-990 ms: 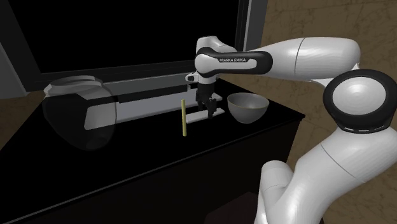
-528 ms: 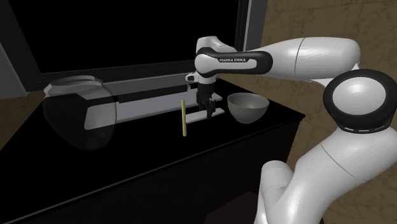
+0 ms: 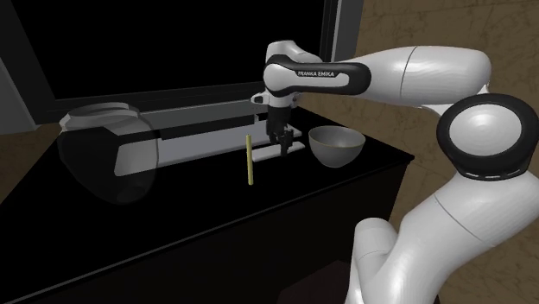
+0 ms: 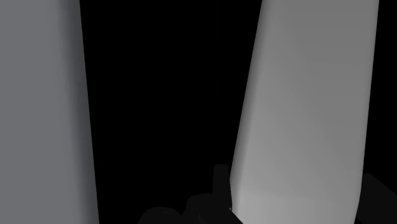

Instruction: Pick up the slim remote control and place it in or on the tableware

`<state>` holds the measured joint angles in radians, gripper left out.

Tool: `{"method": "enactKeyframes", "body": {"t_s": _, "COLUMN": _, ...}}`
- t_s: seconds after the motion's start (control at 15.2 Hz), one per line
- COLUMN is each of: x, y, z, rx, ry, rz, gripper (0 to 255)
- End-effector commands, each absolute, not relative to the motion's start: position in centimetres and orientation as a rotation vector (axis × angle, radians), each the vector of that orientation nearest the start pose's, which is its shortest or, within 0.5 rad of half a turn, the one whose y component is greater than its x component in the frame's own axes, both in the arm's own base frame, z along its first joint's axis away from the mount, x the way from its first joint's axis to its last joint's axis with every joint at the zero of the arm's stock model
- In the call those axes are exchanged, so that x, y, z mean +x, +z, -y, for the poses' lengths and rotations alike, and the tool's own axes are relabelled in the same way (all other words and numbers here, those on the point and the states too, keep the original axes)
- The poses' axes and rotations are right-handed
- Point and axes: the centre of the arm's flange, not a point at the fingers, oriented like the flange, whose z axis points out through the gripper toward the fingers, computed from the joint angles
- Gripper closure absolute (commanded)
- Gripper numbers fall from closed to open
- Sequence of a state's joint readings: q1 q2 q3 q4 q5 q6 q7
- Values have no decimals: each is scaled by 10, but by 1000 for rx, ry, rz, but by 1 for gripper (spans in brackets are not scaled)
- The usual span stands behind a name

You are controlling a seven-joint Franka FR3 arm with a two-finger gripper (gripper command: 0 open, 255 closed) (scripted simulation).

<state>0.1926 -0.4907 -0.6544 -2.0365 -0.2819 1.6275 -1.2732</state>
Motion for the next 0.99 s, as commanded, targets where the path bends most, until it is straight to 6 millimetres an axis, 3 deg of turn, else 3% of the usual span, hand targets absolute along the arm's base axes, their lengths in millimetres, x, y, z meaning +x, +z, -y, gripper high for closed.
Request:
{"method": "enactKeyframes", "body": {"t_s": 0.0, "x": 351, "y": 600, "z": 266, "rx": -2827, "ry": -6, "rz": 1346, "gripper": 255}}
{"method": "enactKeyframes", "body": {"t_s": 0.92, "x": 351, "y": 674, "z": 266, "rx": -2827, "ry": -6, "rz": 1346, "gripper": 255}}
